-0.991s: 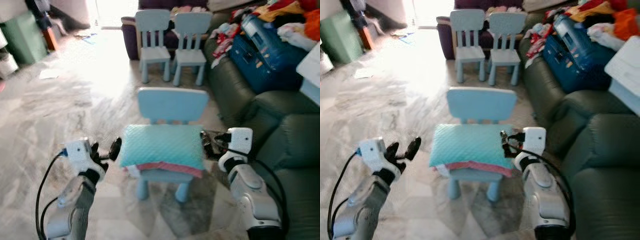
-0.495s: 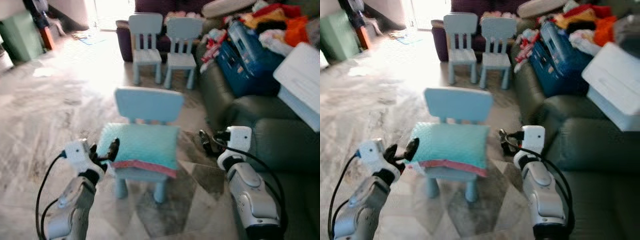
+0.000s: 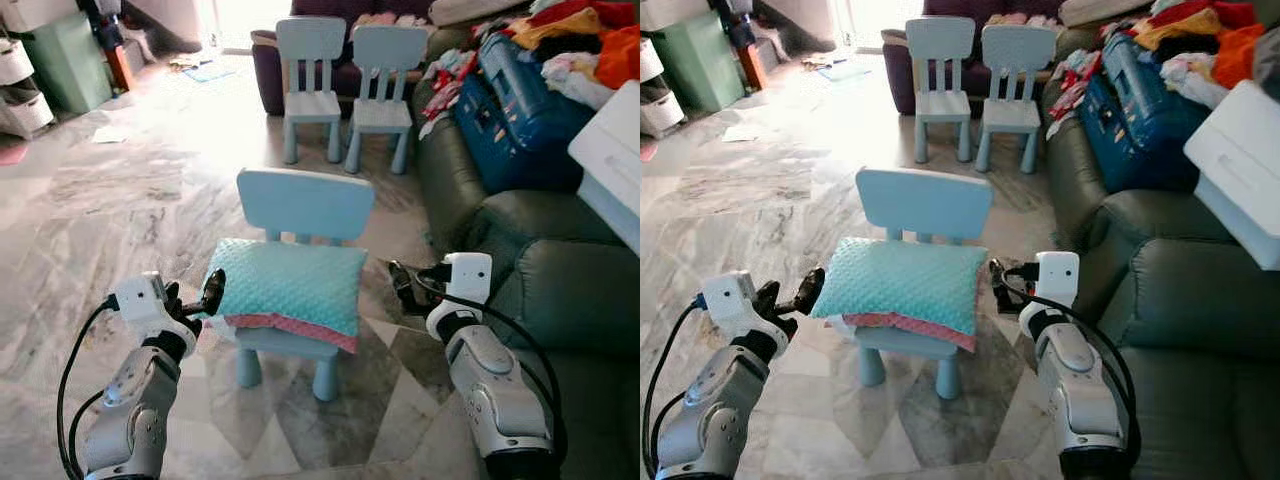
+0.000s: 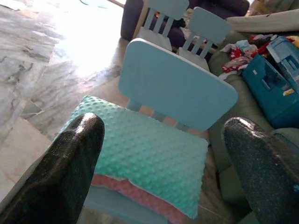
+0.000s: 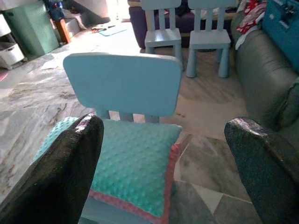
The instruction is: Move the pillow to the sofa
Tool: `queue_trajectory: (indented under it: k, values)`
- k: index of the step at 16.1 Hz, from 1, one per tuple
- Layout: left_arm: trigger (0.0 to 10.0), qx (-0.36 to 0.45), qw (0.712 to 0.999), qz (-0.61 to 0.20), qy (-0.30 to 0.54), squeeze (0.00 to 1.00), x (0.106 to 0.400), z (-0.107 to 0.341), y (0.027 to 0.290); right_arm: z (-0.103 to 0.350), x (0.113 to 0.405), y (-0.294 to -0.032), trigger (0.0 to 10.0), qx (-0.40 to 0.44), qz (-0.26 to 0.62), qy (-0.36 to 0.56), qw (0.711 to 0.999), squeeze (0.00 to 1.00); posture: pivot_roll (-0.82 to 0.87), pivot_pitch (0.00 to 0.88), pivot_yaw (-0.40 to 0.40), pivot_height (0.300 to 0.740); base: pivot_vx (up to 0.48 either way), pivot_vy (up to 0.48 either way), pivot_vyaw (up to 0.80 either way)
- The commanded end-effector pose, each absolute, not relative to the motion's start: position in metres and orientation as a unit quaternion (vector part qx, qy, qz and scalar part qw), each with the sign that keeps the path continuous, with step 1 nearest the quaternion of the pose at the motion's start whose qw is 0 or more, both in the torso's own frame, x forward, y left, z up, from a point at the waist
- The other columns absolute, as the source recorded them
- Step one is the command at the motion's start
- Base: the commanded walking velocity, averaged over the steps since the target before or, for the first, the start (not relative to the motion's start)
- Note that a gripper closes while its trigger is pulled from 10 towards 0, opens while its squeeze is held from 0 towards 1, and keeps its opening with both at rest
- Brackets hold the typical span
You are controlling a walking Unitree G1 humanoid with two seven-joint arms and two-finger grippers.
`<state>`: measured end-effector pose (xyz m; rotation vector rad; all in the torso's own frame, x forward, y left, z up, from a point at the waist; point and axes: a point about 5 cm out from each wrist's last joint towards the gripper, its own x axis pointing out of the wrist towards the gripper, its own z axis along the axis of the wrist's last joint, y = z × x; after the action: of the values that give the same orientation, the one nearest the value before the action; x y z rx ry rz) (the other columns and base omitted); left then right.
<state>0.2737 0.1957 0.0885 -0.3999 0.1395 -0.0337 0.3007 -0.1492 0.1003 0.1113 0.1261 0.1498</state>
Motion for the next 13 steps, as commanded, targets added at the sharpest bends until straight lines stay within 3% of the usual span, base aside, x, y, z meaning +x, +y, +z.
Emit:
queue_trajectory:
  k: [1, 13]
  values:
    - [10.0, -0.203, 0.976, -0.014, 0.082, 0.0, 0.2732, 0.0841, 0.1975, 0.1039, 0.3024, -0.1486, 10.0, 0.055, 0.076, 0.059, 0.994, 0.0, -0.13, 0.051, -0.027, 0.74, 0.0, 0.0, 0.0]
    - [10.0, -0.214, 0.974, -0.028, 0.064, 0.0, 0.2694, 0.0871, 0.2, 0.1126, 0.3007, -0.1392, 10.0, 0.048, 0.114, 0.035, 0.992, 0.0, -0.13, 0.052, -0.032, 0.74, 0.02, 0.0, 0.0]
